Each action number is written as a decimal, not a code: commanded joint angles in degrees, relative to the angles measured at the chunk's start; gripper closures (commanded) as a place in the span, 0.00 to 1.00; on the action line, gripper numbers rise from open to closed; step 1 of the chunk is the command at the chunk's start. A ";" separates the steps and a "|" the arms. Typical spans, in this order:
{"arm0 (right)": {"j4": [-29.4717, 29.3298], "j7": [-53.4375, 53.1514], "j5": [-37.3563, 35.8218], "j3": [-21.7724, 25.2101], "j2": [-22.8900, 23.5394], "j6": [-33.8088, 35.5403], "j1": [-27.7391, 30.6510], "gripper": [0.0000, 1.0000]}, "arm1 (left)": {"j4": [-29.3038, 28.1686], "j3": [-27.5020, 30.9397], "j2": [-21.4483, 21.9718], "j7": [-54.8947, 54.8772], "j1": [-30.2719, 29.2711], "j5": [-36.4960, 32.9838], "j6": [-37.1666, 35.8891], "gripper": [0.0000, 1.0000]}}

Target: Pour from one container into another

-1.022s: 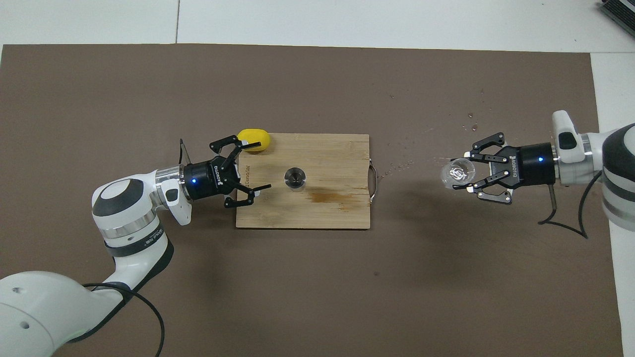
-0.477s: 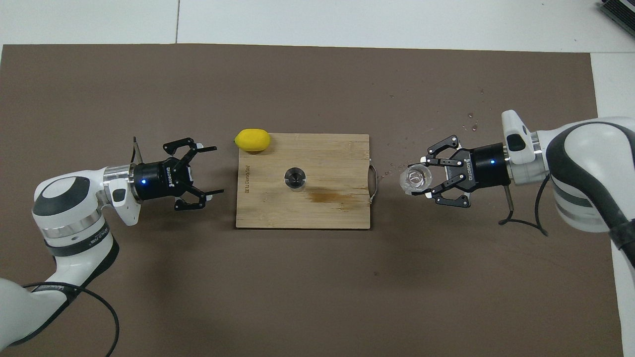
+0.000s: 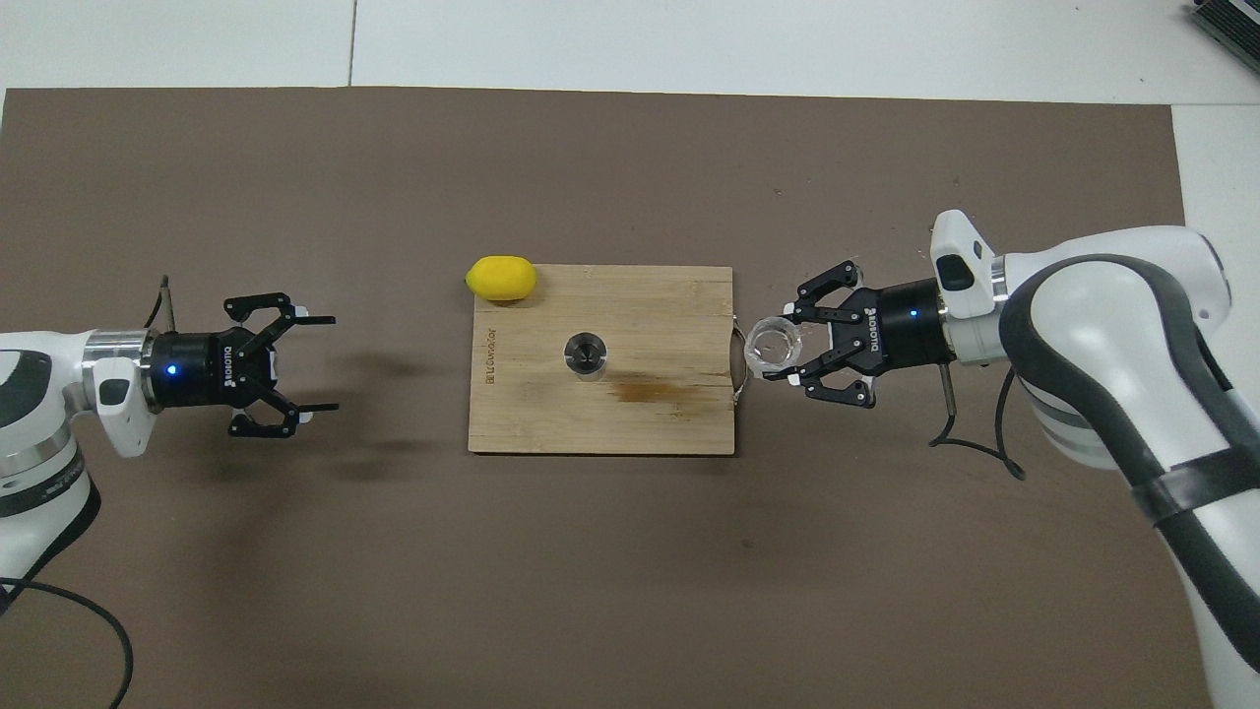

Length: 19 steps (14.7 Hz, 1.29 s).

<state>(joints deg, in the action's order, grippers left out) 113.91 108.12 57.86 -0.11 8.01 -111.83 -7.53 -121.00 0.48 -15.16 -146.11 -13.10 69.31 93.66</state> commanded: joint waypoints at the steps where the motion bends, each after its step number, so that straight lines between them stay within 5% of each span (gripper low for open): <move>1: -0.36 -3.26 1.29 0.46 -0.71 -4.08 -3.88 1.00 | 2.43 -0.31 1.53 3.71 -4.12 -8.37 -4.00 0.00; 8: -1.06 -11.26 0.24 0.73 0.25 -13.32 -11.27 1.00 | 7.01 -0.22 9.70 7.94 -10.99 -28.42 -9.20 0.00; 19: -2.20 -20.75 -6.27 1.08 1.57 -20.17 -16.80 1.00 | 15.36 -0.84 11.03 33.76 -5.02 -48.47 2.64 0.00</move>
<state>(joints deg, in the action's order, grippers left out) 112.91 90.28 53.40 0.43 8.70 -130.63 -22.56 -106.61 -0.71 -4.60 -118.61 -21.31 24.50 93.40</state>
